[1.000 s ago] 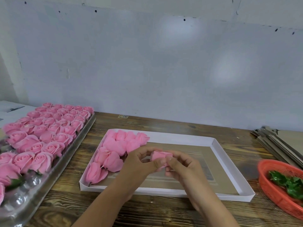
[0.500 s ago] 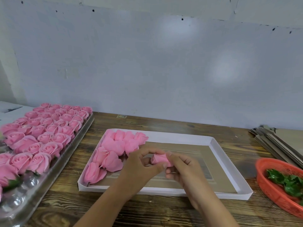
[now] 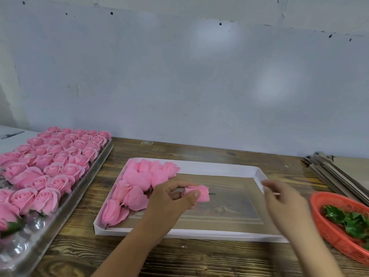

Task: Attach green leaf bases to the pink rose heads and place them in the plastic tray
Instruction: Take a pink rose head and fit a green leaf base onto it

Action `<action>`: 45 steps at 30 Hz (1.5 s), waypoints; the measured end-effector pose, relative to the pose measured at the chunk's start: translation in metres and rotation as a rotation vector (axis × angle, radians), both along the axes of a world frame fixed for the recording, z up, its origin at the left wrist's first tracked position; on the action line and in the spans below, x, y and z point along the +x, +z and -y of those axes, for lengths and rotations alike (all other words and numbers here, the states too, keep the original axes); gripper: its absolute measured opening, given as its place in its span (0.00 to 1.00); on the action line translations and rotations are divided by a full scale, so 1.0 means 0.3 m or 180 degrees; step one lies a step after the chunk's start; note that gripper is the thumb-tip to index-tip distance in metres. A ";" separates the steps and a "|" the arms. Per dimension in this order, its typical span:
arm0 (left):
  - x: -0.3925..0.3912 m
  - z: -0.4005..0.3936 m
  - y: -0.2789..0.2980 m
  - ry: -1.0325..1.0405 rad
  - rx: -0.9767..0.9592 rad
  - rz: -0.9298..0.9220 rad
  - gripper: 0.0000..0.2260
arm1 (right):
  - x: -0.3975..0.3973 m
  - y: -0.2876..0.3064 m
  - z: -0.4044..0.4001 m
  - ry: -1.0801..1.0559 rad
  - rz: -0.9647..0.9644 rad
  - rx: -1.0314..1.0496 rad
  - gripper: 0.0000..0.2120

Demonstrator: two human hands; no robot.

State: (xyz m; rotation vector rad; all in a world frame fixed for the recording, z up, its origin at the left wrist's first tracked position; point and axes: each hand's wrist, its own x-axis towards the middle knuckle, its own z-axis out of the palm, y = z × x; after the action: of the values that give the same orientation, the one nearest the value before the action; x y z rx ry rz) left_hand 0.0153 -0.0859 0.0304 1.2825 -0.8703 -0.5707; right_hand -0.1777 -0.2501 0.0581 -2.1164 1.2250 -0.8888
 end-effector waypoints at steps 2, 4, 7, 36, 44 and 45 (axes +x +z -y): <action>-0.002 0.001 0.000 -0.0014 0.0000 -0.0032 0.08 | -0.117 -0.003 0.102 -0.0629 -0.0657 -0.0020 0.15; -0.002 0.001 0.000 -0.0010 0.0008 -0.0060 0.09 | -0.212 -0.009 0.194 -0.1033 -0.0787 0.0253 0.13; 0.002 0.001 -0.005 -0.0004 0.0045 -0.0089 0.09 | -0.317 -0.033 0.344 -0.1281 -0.1083 0.0744 0.06; 0.005 0.000 -0.005 -0.0020 0.0149 -0.0190 0.07 | -0.638 -0.327 0.971 -0.1003 0.0036 0.1086 0.20; 0.005 -0.002 -0.005 -0.0040 0.0168 -0.0268 0.08 | -0.560 -0.237 0.760 -0.0792 0.1255 0.1027 0.18; 0.005 -0.002 -0.005 -0.0041 0.0173 -0.0270 0.08 | -0.555 -0.225 0.732 -0.0840 0.1350 0.0950 0.15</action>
State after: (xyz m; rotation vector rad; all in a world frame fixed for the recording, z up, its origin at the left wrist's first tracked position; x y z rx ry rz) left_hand 0.0168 -0.0852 0.0290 1.2931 -0.7980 -0.6582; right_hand -0.3442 -0.4695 -0.0093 -1.4618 1.3252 -1.1194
